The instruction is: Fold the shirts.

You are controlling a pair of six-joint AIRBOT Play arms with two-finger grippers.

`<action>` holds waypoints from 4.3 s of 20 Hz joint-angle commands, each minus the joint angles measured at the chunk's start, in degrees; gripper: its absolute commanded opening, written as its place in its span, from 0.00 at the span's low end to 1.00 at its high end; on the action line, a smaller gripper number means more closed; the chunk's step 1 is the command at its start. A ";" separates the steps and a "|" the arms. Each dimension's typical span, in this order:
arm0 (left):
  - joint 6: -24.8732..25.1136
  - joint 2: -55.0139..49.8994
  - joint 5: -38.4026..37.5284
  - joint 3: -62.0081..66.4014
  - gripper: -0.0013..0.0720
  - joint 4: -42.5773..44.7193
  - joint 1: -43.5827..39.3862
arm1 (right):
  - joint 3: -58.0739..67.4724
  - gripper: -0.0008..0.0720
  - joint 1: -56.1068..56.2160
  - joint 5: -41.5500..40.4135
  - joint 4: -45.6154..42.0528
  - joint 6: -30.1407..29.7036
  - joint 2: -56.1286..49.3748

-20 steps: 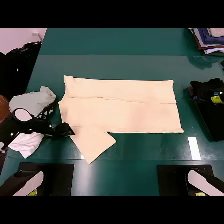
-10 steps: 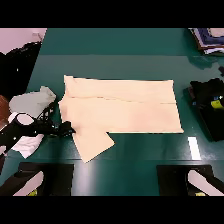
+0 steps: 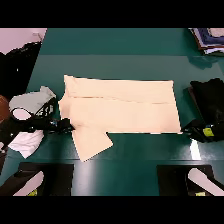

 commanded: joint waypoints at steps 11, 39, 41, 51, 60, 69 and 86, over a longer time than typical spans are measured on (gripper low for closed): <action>-0.13 2.49 -9.42 2.89 0.05 5.07 0.00 | -1.92 0.03 -0.85 -2.80 4.83 -4.63 4.72; -3.28 -25.62 2.32 37.57 0.06 7.26 0.00 | 45.81 0.16 21.92 2.01 -6.21 5.92 -27.96; -3.30 -25.62 2.25 38.95 0.49 7.26 0.00 | 48.65 0.51 21.20 2.38 -2.62 5.73 -30.60; -2.25 -25.14 -6.60 44.28 0.05 4.17 -0.63 | 40.11 0.72 11.91 7.58 2.97 -5.31 -31.32; -4.55 -26.91 1.14 44.54 0.05 4.02 -16.04 | 25.55 0.72 14.23 -2.67 16.81 -14.32 -31.47; -6.47 -40.44 2.21 55.32 0.05 3.30 -29.07 | 38.66 0.03 19.06 7.89 19.98 -11.82 -26.21; -7.78 -51.91 6.10 62.23 0.05 -1.22 -36.24 | 70.36 0.03 47.87 4.74 20.15 -0.55 -23.02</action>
